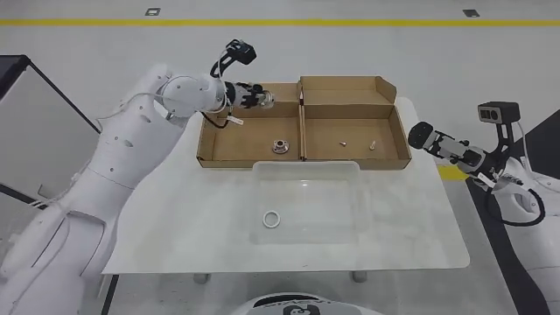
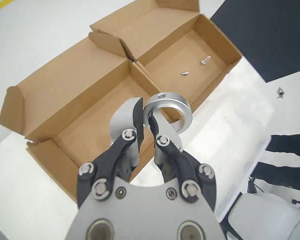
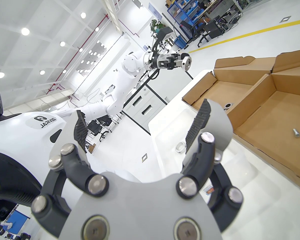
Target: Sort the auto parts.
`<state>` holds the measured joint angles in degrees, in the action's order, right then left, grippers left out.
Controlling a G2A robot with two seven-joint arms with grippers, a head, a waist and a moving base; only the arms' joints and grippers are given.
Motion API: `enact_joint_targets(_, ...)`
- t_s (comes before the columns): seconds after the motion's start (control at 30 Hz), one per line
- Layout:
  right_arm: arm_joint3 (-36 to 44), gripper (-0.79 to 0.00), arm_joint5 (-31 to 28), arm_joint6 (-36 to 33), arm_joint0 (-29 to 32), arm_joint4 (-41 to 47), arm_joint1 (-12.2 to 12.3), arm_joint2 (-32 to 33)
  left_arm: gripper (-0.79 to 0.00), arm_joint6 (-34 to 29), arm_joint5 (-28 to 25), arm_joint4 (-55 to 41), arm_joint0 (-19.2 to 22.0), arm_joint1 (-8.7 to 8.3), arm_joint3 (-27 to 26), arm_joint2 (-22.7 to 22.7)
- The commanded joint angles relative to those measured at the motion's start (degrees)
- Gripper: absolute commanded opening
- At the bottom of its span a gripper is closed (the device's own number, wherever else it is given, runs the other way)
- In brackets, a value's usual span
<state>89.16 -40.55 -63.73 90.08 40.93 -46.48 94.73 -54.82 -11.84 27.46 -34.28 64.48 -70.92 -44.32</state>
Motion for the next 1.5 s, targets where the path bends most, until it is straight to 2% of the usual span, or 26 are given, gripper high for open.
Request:
enact_joint_targets(0.0,0.0,0.000,0.0,0.0,0.0,0.0,0.0,0.0,-0.785,-0.5,1.7,2.2,0.8,0.77,1.7,2.2)
enact_joint_targets(0.27,0.0,0.000,0.0,0.0,0.0,0.0,0.0,0.0,-0.785,-2.1,5.9,6.3,4.0,5.07,10.5,10.5)
enact_joint_targets(0.63,0.0,0.000,0.0,0.0,0.0,0.0,0.0,0.0,-0.785,-4.2,6.9,8.5,8.4,12.59,22.0,19.1)
enact_joint_targets(1.0,0.0,0.000,0.0,0.0,0.0,0.0,0.0,0.0,-0.785,-4.1,6.1,10.4,9.3,18.74,31.0,23.5)
enact_joint_targets(1.47,0.0,0.000,0.0,0.0,0.0,0.0,0.0,0.0,-0.785,-4.3,5.6,13.8,10.2,24.67,40.9,26.0)
